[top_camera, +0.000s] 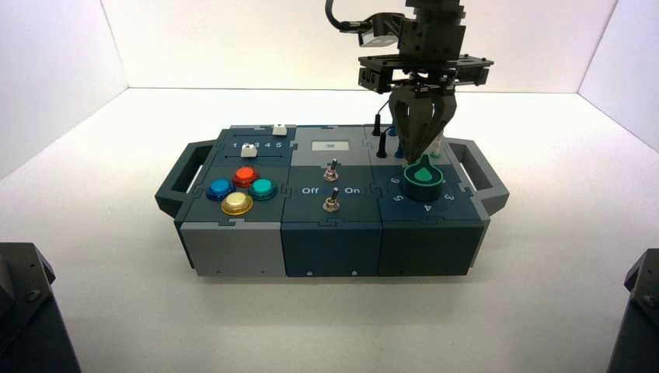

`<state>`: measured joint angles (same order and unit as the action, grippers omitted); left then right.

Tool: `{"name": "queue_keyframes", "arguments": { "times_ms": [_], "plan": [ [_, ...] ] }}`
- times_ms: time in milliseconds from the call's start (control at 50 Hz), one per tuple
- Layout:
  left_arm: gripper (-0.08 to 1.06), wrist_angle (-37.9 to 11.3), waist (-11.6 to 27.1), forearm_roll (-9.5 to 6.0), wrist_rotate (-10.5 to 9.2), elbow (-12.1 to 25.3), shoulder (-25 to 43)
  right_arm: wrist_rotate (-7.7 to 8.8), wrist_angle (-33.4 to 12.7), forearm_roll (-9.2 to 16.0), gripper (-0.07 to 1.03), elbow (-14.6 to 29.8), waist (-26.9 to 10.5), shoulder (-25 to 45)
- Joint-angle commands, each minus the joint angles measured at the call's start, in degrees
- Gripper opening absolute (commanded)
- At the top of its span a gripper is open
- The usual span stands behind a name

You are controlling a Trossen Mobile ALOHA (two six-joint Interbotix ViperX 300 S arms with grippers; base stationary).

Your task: Turn the knob to position 2.

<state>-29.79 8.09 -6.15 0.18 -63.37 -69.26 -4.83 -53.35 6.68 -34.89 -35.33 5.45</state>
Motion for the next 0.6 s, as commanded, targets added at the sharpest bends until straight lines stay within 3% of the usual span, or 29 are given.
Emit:
{"name": "queue_keyframes", "arguments": {
  "times_ms": [20,600],
  "plan": [
    [-0.03,0.3,0.4,-0.09,0.09,1.2,0.3,-0.18,0.1,-0.3,-0.03,1.4,0.5,-0.7],
    [-0.03,0.3,0.5,-0.09,0.18,1.3,0.3,-0.26,0.1,-0.6,-0.03,0.9,1.5,-0.8]
  ]
}}
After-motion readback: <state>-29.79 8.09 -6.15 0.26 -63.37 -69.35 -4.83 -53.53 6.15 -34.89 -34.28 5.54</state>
